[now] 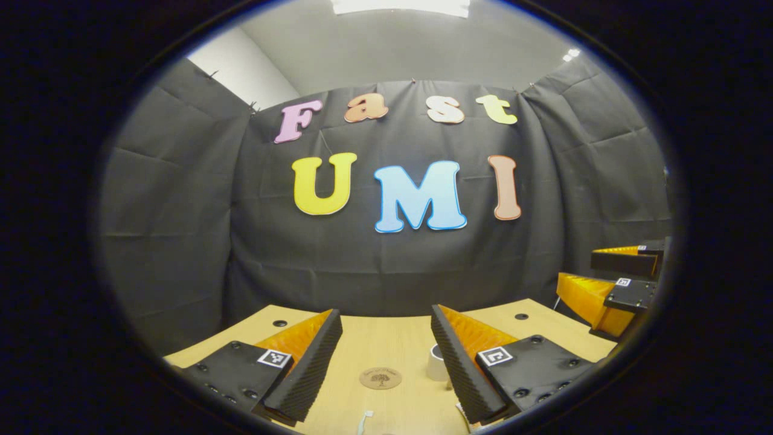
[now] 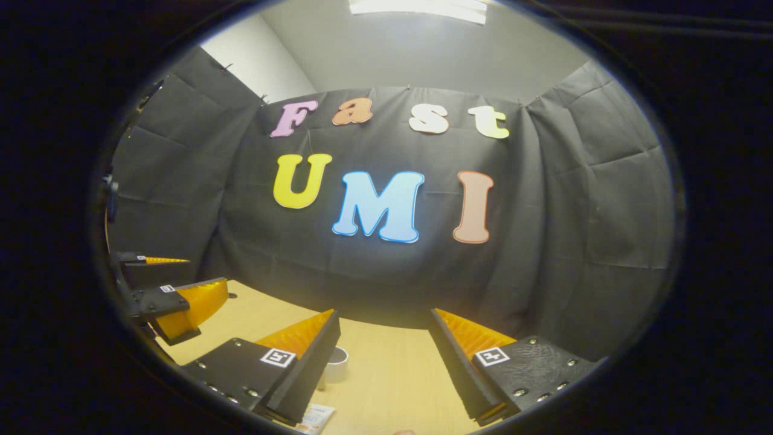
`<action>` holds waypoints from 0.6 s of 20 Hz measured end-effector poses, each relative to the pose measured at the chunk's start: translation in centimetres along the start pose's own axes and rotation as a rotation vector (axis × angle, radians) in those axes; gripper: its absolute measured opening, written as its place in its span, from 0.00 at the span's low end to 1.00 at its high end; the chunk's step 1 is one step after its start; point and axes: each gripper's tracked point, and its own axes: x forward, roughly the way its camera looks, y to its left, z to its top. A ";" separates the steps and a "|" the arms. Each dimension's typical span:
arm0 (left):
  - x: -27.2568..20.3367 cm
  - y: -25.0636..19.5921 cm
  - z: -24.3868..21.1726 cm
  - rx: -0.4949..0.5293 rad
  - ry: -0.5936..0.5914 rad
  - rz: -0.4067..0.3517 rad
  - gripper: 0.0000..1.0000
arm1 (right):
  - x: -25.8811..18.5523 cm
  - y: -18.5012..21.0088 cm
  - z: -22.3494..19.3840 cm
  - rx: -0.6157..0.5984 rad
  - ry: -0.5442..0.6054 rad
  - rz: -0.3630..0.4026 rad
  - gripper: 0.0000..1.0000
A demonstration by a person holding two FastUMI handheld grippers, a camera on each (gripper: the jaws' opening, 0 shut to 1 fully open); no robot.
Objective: Put the toothbrush and toothpaste on the desktop into the cup, then pick up the cup and place it on the coaster on the desktop.
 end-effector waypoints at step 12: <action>1.6 -0.7 -0.9 -0.011 0.006 -0.060 0.98 | -0.1 0.4 -0.6 0.037 0.074 0.026 0.92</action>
